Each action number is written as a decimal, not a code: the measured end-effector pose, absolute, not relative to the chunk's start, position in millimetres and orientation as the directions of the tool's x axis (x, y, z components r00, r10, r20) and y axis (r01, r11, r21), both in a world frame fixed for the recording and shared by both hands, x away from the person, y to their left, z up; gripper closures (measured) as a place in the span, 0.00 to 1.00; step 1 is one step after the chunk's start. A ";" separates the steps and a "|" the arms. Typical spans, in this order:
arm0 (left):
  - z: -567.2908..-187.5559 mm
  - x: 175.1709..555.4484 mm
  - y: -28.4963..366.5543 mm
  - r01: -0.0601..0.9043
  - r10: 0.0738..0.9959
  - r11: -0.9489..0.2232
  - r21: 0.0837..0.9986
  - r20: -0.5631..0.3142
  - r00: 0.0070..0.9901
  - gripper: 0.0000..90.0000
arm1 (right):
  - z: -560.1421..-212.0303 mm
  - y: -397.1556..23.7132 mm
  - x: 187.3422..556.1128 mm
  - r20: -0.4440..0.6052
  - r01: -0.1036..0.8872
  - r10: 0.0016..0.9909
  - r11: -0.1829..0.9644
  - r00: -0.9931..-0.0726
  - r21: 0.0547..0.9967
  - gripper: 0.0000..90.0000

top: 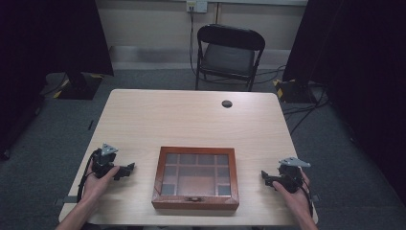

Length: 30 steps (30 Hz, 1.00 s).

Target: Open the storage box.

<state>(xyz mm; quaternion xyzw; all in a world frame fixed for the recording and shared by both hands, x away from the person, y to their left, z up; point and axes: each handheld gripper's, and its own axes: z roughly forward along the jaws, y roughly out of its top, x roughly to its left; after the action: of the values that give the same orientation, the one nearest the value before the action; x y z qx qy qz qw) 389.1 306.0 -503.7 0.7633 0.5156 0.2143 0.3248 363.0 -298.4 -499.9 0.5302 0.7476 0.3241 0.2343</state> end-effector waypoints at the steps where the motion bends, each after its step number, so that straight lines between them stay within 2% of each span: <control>1: -503.6 389.1 306.0 0.648 0.926 -0.257 0.717 -0.008 0.376 0.00 | -499.9 -298.4 362.9 -0.007 0.641 0.945 0.228 -0.328 0.733 0.13; 6: -503.6 389.6 306.4 0.646 0.925 -0.261 0.717 -0.005 0.380 0.00 | -498.2 -298.7 362.5 0.001 0.647 0.944 0.225 -0.330 0.729 0.17; 8: -503.6 389.6 306.4 0.646 0.925 -0.261 0.717 -0.005 0.380 0.00 | -493.5 -299.5 362.9 0.025 0.657 0.942 0.215 -0.336 0.723 0.22; 15: -503.6 389.6 306.3 0.646 0.925 -0.261 0.717 -0.005 0.380 0.00 | -476.3 -294.5 356.6 0.052 0.619 0.917 0.224 -0.395 0.753 0.31; 19: -503.7 389.6 306.2 0.647 0.925 -0.259 0.717 -0.007 0.379 0.00 | -467.3 -281.9 353.0 0.061 0.610 0.887 0.263 -0.458 0.748 0.36; 30: -503.7 389.6 306.2 0.647 0.925 -0.259 0.717 -0.007 0.379 0.00 | -435.6 -245.7 343.8 0.124 0.515 0.784 0.271 -0.609 0.813 0.56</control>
<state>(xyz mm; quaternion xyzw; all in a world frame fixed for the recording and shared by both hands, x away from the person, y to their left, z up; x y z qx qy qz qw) 389.6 306.2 -503.7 0.7641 0.5143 0.2141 0.3252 343.8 -245.7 -435.6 0.4150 0.7822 0.4387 0.1532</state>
